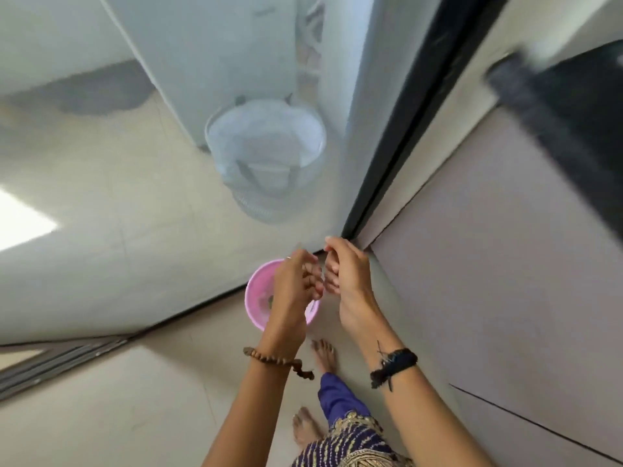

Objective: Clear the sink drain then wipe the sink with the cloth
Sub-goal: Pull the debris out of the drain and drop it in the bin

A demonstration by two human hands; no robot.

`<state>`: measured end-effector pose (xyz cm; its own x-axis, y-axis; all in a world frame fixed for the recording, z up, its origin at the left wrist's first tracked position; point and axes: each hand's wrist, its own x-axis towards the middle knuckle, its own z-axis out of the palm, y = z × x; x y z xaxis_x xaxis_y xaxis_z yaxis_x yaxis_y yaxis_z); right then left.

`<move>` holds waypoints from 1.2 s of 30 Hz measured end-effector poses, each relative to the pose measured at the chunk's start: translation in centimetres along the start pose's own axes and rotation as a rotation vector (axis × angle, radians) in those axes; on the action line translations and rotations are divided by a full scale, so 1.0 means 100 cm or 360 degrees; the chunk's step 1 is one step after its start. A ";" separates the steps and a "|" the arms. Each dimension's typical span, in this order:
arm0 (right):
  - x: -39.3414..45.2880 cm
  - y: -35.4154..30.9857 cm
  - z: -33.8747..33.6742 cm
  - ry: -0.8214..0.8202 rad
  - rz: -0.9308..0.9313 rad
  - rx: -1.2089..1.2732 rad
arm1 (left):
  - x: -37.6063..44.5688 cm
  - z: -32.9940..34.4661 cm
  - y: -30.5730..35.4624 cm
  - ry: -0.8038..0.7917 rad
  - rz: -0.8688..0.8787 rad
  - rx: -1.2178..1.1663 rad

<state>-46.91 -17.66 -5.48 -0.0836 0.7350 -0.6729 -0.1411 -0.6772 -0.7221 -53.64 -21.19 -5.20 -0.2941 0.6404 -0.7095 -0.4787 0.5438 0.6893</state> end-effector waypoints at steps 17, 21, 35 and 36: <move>-0.240 -0.220 -0.274 0.0891 -0.0797 0.0662 | -0.285 0.314 0.042 -0.1314 0.0291 0.0566; -0.239 -0.233 -0.353 0.1155 -0.0788 0.0696 | -0.295 0.391 0.009 -0.1417 0.0236 0.0767; -0.230 -0.185 -0.584 0.2091 -0.0513 -0.0029 | -0.302 0.575 -0.151 -0.1540 0.0375 0.1493; -0.230 -0.181 -0.596 0.2178 -0.0396 -0.0185 | -0.300 0.581 -0.158 -0.1536 0.0450 0.1592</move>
<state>16.34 -24.35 13.55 0.9596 0.2636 -0.0982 0.0778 -0.5840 -0.8080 10.80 -17.50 13.67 0.5870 0.6824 -0.4355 0.3982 0.2250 0.8893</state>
